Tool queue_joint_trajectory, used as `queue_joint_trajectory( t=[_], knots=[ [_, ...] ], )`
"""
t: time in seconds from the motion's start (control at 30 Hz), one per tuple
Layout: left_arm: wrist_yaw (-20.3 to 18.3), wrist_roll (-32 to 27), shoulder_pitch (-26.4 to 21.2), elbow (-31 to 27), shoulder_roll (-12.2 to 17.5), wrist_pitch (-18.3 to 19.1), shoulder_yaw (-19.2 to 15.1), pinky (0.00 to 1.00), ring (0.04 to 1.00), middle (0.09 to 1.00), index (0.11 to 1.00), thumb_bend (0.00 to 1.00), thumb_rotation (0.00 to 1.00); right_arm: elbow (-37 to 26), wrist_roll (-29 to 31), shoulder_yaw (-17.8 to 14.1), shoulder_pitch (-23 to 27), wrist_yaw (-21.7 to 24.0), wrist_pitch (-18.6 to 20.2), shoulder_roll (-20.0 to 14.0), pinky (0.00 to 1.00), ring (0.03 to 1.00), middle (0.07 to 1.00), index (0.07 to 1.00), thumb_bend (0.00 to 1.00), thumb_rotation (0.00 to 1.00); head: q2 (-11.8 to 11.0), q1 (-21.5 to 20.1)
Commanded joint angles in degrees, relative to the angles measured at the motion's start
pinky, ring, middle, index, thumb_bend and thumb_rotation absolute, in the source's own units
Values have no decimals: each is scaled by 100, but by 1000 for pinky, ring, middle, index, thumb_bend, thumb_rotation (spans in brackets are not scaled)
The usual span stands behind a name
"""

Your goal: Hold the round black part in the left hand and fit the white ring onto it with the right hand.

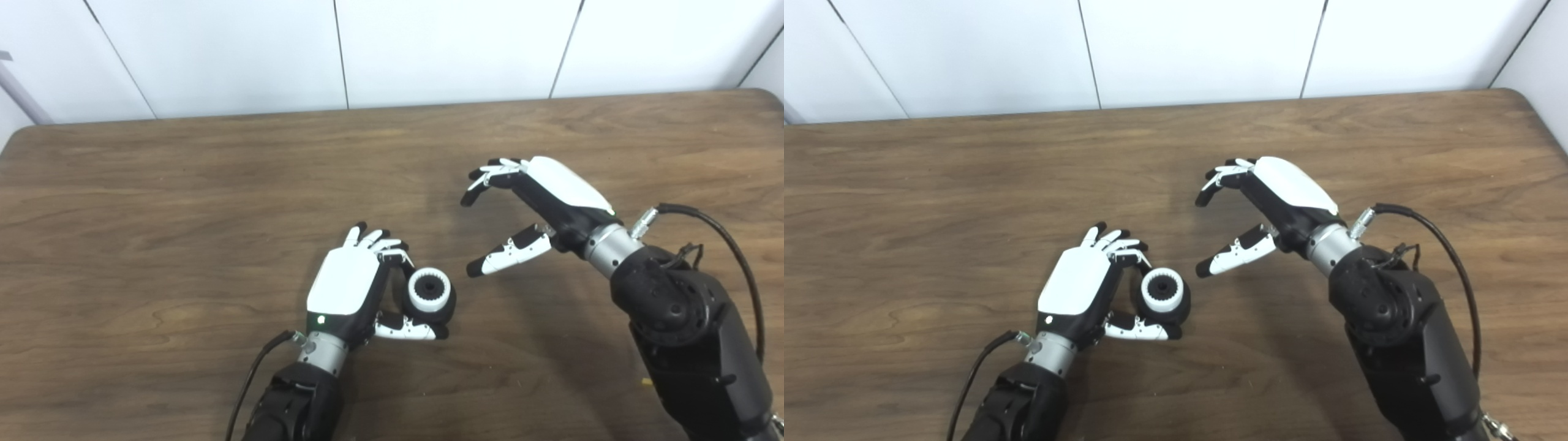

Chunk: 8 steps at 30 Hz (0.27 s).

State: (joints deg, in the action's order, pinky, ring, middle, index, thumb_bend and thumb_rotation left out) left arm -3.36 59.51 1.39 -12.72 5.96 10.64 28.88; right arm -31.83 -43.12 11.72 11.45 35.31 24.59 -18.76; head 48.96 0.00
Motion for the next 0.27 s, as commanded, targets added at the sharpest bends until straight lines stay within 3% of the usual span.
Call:
queue_joint_trajectory(
  t=[0.0, 0.1, 0.13, 0.2, 0.23],
  knots=[
    [-311, -48, 55, 13, 85, 33, 5, 1000, 902, 803, 493, 524, 68, -178, 3, -91, 119, -123, 10, -33, 1000, 947, 867, 673, 1000, 371, -2, 8],
    [-271, -139, 56, 7, 109, -26, -43, 1000, 904, 817, 497, 522, 76, -149, 21, -107, 105, -165, 12, -2, 997, 942, 865, 672, 1000, 382, -3, -10],
    [-269, -153, 56, 4, 111, -31, -53, 1000, 907, 825, 583, 683, 146, -143, 21, -107, 103, -175, 11, 8, 997, 942, 863, 671, 1000, 382, -3, -10],
    [-249, -181, 62, -3, 114, -35, -81, 1000, 911, 836, 669, 832, 211, -131, 6, -95, 102, -186, 12, 26, 995, 939, 858, 670, 1000, 383, -4, -22],
    [-239, -194, 65, -4, 116, -42, -92, 1000, 912, 841, 689, 861, 227, -131, -6, -85, 102, -184, 20, 31, 994, 940, 856, 671, 1000, 385, -4, -22]
  ],
)
